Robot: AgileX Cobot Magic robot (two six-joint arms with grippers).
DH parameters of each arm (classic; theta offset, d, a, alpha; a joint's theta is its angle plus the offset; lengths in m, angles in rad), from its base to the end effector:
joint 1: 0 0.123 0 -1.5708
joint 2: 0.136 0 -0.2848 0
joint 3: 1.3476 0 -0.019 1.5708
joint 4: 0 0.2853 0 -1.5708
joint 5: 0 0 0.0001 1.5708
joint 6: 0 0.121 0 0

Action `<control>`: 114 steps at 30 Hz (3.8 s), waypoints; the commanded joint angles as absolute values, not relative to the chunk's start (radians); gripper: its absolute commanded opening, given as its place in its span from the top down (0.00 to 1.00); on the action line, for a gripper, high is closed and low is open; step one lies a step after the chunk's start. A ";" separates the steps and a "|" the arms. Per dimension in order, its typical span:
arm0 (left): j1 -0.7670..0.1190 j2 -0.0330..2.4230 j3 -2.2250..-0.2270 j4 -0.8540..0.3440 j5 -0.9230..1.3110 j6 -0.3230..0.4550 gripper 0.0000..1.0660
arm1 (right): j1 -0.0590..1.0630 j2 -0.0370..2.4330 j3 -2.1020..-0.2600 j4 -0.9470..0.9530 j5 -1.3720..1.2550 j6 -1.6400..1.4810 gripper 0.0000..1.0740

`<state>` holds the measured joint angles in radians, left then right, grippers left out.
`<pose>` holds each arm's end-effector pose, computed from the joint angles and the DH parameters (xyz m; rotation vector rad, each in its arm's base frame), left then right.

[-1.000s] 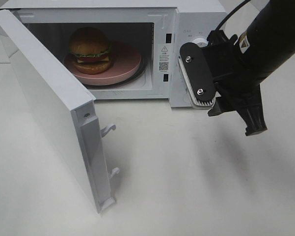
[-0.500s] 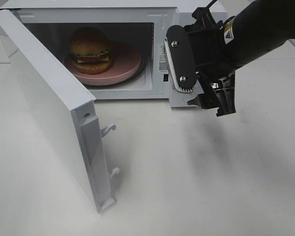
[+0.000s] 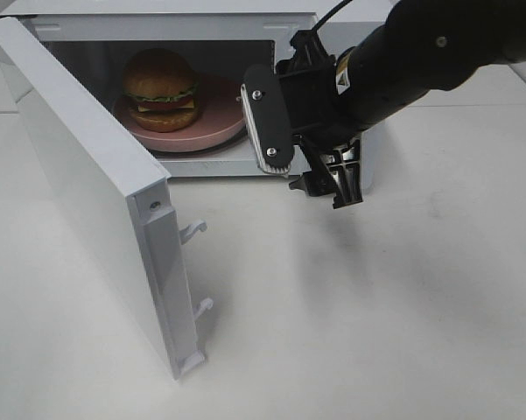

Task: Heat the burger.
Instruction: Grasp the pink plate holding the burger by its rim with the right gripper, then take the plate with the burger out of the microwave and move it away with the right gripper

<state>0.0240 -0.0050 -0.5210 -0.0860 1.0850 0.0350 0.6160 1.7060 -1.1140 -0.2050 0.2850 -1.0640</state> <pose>0.0477 -0.0081 0.2852 0.0178 2.0402 -0.0658 0.3474 0.2374 0.1907 -1.9078 1.4329 -0.3786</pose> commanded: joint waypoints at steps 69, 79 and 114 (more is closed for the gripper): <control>0.024 -0.020 -0.517 -0.085 1.072 0.029 0.06 | 0.614 2.384 -1.893 -0.178 0.430 -0.982 1.00; 0.024 -0.020 -0.517 -0.084 1.072 0.028 0.06 | 0.646 2.338 -1.882 -0.091 0.576 -1.246 1.00; 0.024 -0.020 -0.517 -0.085 1.072 0.028 0.06 | 0.660 2.072 -1.515 -0.110 0.457 -1.511 1.00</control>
<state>0.0240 -0.0050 -0.5210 -0.0860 1.0850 0.0350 0.6570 2.0920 -1.5190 -0.1050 0.4770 -1.4870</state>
